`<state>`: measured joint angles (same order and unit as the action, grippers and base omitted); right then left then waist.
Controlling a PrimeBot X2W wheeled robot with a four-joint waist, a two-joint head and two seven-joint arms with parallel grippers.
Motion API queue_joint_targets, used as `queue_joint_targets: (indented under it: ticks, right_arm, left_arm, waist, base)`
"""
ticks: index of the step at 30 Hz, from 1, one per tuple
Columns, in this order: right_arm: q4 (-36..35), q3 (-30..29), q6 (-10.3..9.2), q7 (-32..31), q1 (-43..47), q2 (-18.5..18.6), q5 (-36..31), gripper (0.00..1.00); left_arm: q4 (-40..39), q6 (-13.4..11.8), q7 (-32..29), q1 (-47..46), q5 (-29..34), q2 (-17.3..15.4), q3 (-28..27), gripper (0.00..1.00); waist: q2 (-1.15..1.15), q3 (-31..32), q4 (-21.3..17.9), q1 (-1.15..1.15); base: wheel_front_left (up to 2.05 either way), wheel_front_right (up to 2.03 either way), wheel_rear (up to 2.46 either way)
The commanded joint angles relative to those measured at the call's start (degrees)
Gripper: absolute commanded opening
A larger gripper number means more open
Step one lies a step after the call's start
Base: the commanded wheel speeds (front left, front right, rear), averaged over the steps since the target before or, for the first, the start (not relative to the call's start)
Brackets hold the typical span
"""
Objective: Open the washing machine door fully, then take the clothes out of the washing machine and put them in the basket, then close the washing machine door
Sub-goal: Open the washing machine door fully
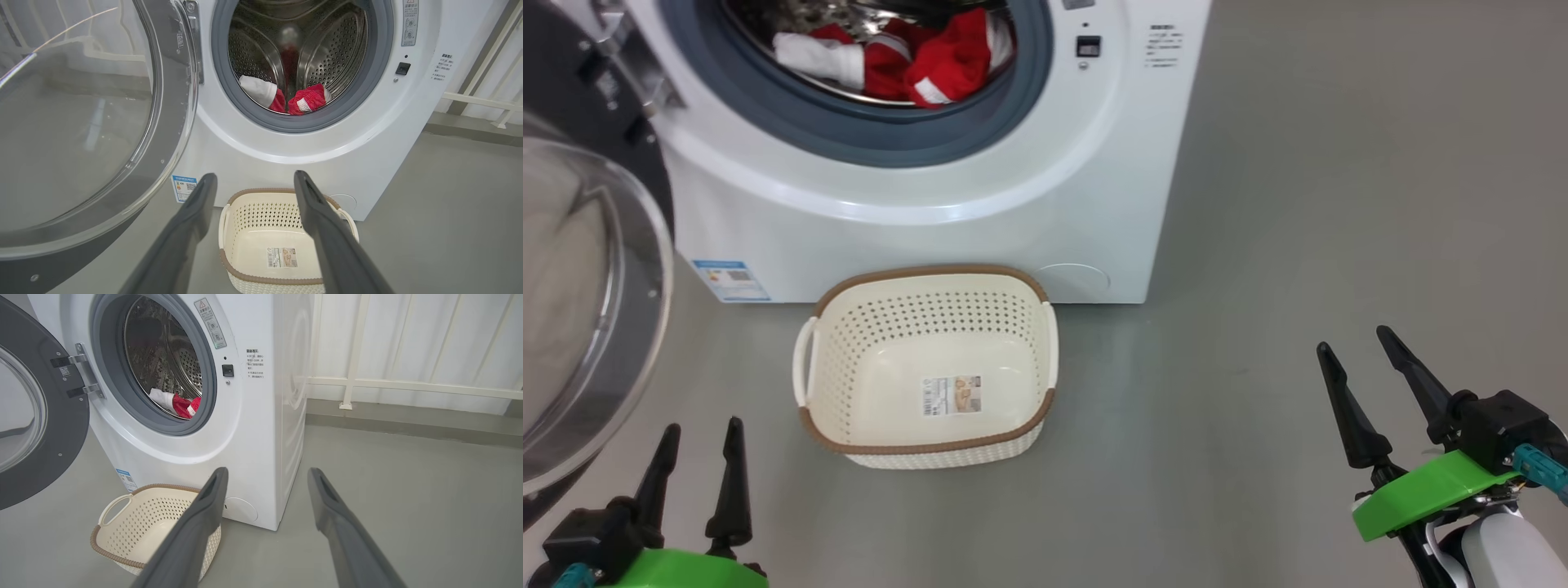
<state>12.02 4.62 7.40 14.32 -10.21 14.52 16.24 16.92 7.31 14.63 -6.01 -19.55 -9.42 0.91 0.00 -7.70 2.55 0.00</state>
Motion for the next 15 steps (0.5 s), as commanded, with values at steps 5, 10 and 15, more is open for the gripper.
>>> queue_joint_targets:
  ticks: [5, 10, 15]
  right_arm:
    - [-1.99, 0.34, 0.09, 0.68, 0.48, 0.1, -0.3, 1.0]
    - [-2.25, -0.26, 0.09, 0.68, 0.68, -0.03, -0.33, 1.0]
    - [-2.5, -0.98, 0.09, 0.68, 1.32, -0.05, -0.37, 1.0]
  left_arm:
    - [-2.09, 0.17, 0.37, 0.48, -1.06, -2.14, -1.08, 1.0]
    - [-3.22, 0.17, 0.37, 1.36, -1.53, -2.15, -1.34, 1.0]
    - [-4.12, 0.17, 0.37, 2.03, -1.68, -2.07, -1.6, 1.0]
  waist:
    - [0.0, -0.58, -3.47, 0.0]
    - [0.0, -0.81, -4.96, 0.0]
    - [0.0, -0.74, -5.64, 0.0]
  base:
    - [0.0, 0.0, 0.0]
    - [0.0, 0.0, 0.0]
    - [0.0, 0.0, 0.0]
